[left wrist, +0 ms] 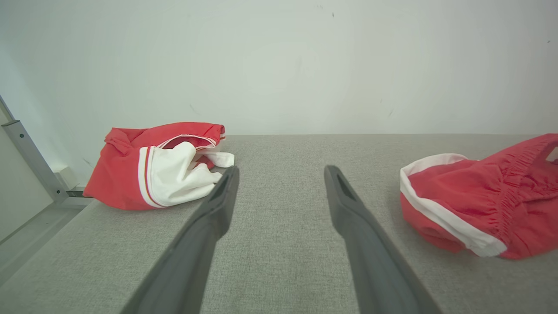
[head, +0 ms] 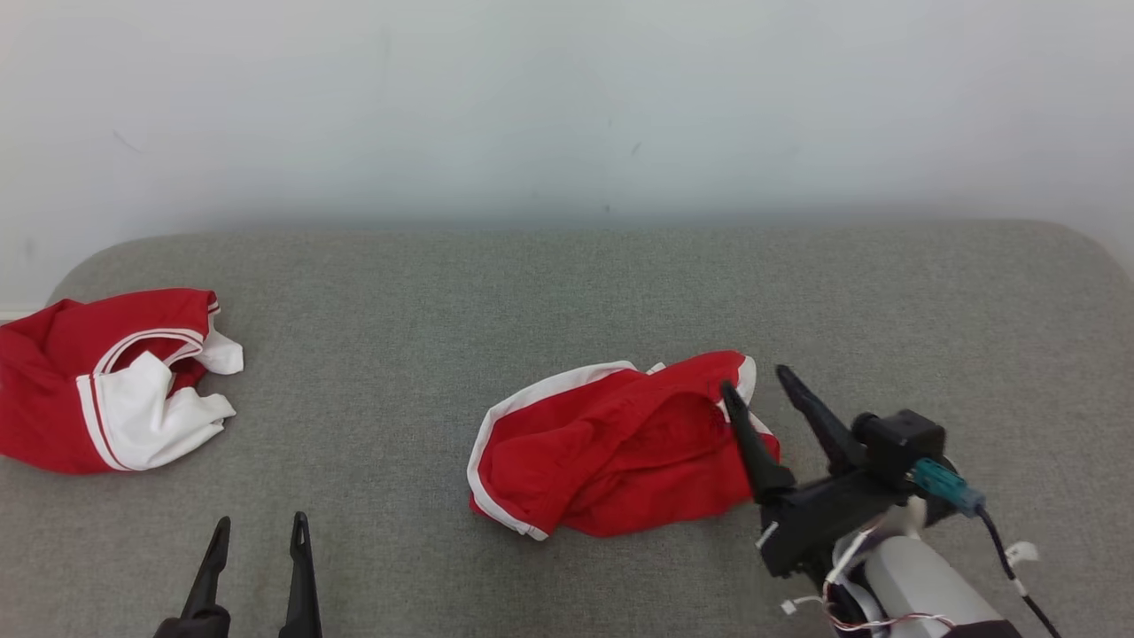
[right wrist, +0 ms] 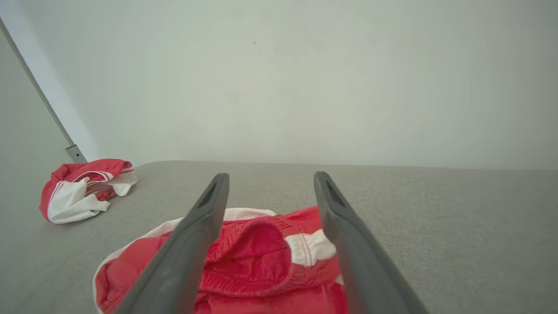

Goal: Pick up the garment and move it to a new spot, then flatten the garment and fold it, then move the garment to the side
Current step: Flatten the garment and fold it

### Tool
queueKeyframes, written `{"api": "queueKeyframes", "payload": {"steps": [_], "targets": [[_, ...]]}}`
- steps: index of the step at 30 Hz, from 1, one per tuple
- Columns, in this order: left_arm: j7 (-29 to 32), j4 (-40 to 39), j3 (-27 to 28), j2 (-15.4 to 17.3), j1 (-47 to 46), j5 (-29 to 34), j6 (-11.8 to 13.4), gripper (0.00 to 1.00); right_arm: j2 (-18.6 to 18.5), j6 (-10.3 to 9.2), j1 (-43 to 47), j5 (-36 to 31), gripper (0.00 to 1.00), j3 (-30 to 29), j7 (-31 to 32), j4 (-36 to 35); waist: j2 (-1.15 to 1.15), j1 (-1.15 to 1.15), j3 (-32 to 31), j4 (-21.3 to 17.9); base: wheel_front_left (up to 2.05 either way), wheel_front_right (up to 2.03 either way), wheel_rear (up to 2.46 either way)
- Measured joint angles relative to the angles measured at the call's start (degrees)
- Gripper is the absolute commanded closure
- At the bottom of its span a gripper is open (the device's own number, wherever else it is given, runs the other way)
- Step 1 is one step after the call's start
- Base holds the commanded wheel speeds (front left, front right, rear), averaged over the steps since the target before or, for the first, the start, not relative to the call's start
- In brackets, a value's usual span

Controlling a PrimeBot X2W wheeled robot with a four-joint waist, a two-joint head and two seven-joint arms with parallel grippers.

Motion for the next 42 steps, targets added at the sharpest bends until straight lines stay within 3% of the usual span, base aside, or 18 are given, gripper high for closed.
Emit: {"api": "queueKeyframes", "payload": {"steps": [7, 16, 17, 19, 23, 30, 37, 42], "targets": [[0.0, -0.2, -0.3, -0.1, 0.0, 0.3, -0.3, 0.0, -0.9, 0.0, 0.6, -2.4, 0.0, -1.5, 0.0, 5.3, 0.0, 0.0, 0.4, 0.6, 0.0, 0.0, 0.0], [0.0, -0.2, -1.2, -0.2, -0.5, 0.5, -0.3, 0.0, -0.7, 0.0, -4.6, -3.3, 0.0, 1.0, 0.0, 15.6, 0.0, 0.0, 2.2, 2.5, 0.0, 0.0, 0.0], [0.0, -0.1, -1.3, -0.2, -0.7, 0.5, -0.3, 0.0, -0.6, 0.0, -5.3, -3.3, 0.17, 1.5, 0.0, 16.9, 0.0, 0.01, 2.4, 2.7, 0.0, 0.0, 0.0], [0.0, 0.0, -1.4, -0.2, -0.9, 0.5, -0.3, 0.0, -0.3, 0.0, -6.6, -3.5, 1.0, 1.7, 0.0, 18.5, 0.0, 0.01, 2.8, 3.1, 0.0, 0.0, 0.0], [0.0, 0.1, -1.4, -0.2, -1.2, 0.5, -0.3, 0.0, 0.5, 0.0, -8.5, -3.9, 1.0, 1.3, 0.0, 18.3, 0.0, 0.01, 3.0, 3.6, 0.0, 0.0, 0.0], [0.0, 0.7, -0.8, -0.2, -0.8, 0.3, -0.3, 0.0, 3.5, 0.0, -5.2, -0.9, 1.0, 5.5, 0.0, 8.0, 0.0, 0.01, 1.3, 3.2, 0.0, 0.0, 0.0], [0.0, 0.6, -0.8, -0.3, -0.4, 0.3, -0.7, 0.0, 6.4, 0.0, -1.2, 2.4, 1.0, 14.3, 0.5, 0.4, 0.0, 0.01, 0.3, 3.2, 0.0, 0.0, 0.0], [0.0, 0.7, -1.7, -0.3, -0.5, 0.3, -0.8, 0.0, 8.9, 0.0, 1.2, 5.5, 1.0, 20.4, 1.8, 0.7, 0.0, 0.01, 0.9, 4.2, 0.0, 0.0, 0.0]]}}
